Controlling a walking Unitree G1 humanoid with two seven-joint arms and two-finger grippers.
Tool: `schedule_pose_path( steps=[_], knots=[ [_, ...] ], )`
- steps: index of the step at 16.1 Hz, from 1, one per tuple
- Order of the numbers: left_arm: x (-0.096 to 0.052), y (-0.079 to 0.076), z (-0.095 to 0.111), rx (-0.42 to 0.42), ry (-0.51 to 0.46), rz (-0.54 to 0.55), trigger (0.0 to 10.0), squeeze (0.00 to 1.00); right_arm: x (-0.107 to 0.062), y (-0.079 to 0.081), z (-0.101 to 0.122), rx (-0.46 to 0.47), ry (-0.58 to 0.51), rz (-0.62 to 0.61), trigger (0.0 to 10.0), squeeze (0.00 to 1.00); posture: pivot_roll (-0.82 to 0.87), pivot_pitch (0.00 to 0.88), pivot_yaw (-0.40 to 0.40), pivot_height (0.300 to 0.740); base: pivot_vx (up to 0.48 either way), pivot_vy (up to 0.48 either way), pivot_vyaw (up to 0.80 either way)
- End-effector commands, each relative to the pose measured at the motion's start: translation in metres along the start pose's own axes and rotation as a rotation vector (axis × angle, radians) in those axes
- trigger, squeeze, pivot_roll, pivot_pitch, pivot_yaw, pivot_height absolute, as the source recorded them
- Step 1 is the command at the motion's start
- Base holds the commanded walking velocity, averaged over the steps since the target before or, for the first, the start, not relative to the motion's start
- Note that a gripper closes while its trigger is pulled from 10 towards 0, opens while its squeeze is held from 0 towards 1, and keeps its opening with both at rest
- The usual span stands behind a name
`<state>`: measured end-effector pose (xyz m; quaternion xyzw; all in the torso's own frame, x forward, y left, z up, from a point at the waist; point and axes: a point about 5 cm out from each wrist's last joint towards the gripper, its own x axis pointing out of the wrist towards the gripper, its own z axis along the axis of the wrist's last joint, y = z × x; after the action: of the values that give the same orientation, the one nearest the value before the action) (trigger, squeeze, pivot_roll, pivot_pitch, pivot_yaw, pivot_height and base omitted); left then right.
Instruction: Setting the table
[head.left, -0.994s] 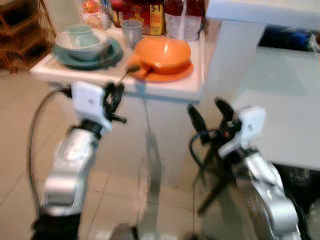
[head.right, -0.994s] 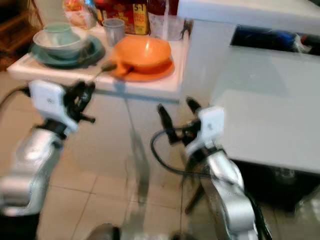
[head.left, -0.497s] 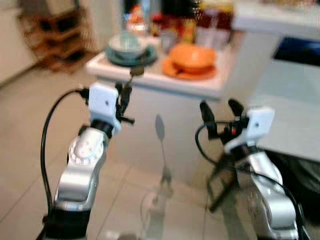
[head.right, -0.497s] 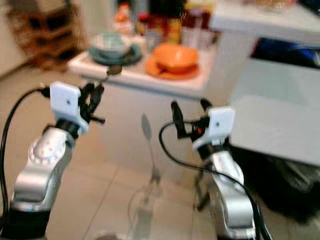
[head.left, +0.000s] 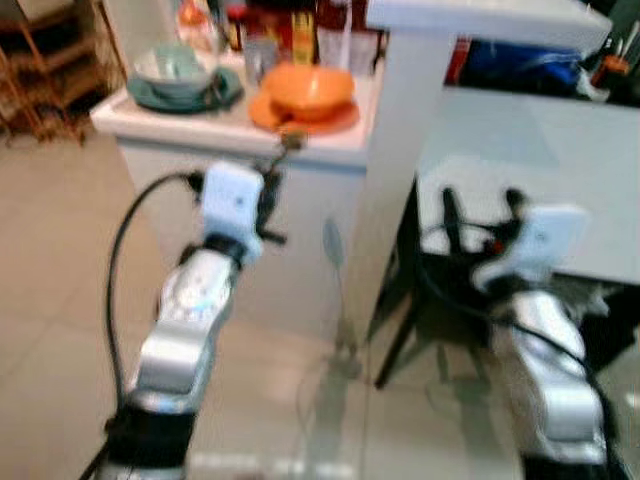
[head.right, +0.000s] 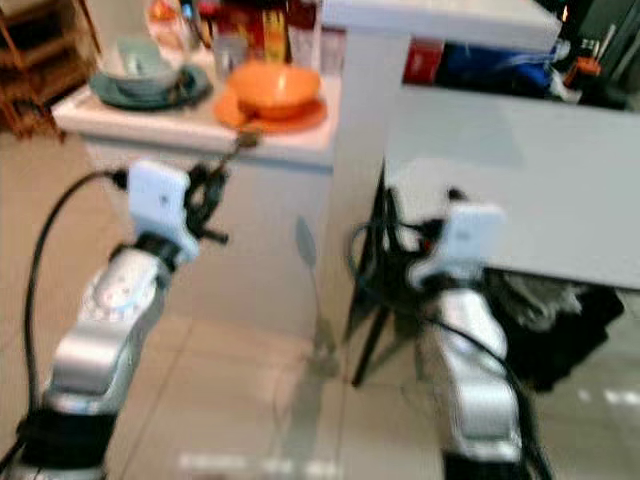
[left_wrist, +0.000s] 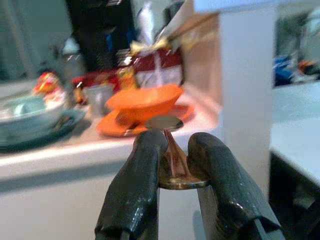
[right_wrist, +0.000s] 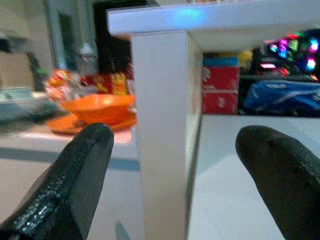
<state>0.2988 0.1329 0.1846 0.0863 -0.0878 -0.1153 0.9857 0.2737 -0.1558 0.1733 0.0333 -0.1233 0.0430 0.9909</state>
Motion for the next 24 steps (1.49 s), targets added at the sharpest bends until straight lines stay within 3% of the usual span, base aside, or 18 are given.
schedule_pose_path(
  steps=[1,4,5,6,7,10,12,13,16,24],
  knots=[
    [0.0021,-0.0008,0.0057,0.007,-0.022,0.008,10.0,0.0,0.0016,-0.0067,0.0034,-0.03,-0.005,-0.03,10.0,0.0,0.1,0.0,-0.006,0.74,0.0,-0.48,0.0],
    [0.0033,-0.0027,0.0046,0.025,-0.008,0.0,10.0,0.0,-0.0001,-0.0047,-0.0007,-0.007,0.02,-0.026,10.0,0.0,0.09,0.0,-0.003,0.74,0.0,-0.48,0.0],
    [0.0038,-0.0052,0.0051,-0.005,-0.004,-0.016,10.0,0.0,-0.0012,-0.0069,-0.0016,-0.006,0.028,-0.042,10.0,0.0,0.09,0.0,-0.001,0.74,0.0,-0.48,0.0],
    [0.004,-0.0063,0.0056,-0.017,-0.001,-0.02,10.0,0.0,-0.0014,-0.0089,-0.0021,-0.001,0.029,-0.056,10.0,0.28,0.09,0.0,-0.001,0.74,0.0,-0.48,0.0],
    [0.0039,-0.007,0.0063,-0.02,-0.002,-0.025,10.0,0.16,-0.0011,-0.0118,-0.0021,-0.002,0.027,-0.073,10.0,0.93,0.09,0.0,-0.002,0.74,0.0,-0.48,0.0],
    [0.0045,-0.0058,0.0075,0.003,-0.005,-0.017,10.0,0.13,-0.0008,-0.0119,-0.0025,-0.005,0.032,-0.08,10.0,0.92,0.1,0.0,0.0,0.74,0.0,-0.48,0.0],
    [0.005,-0.0047,0.0081,0.013,-0.007,-0.013,10.0,0.1,-0.0011,-0.0104,-0.0036,-0.025,0.041,-0.077,10.0,0.85,0.09,0.0,0.002,0.74,0.0,-0.48,0.0],
    [0.0055,-0.0046,0.0083,0.014,-0.007,-0.014,10.0,0.06,-0.0008,-0.01,-0.004,-0.036,0.045,-0.079,10.0,0.0,0.09,0.0,0.004,0.74,0.0,-0.48,0.0],
    [0.0067,-0.006,0.0095,0.008,-0.015,-0.018,10.0,0.0,-0.0012,-0.0135,-0.0031,-0.038,0.044,-0.096,10.0,0.0,0.09,0.0,0.01,0.74,0.0,-0.48,0.0],
    [0.008,-0.0042,0.0092,0.013,-0.019,-0.012,10.0,0.0,-0.0012,-0.0093,-0.0041,-0.027,0.044,-0.084,10.0,0.0,0.08,0.0,0.016,0.74,0.0,-0.48,0.0]
  ],
)
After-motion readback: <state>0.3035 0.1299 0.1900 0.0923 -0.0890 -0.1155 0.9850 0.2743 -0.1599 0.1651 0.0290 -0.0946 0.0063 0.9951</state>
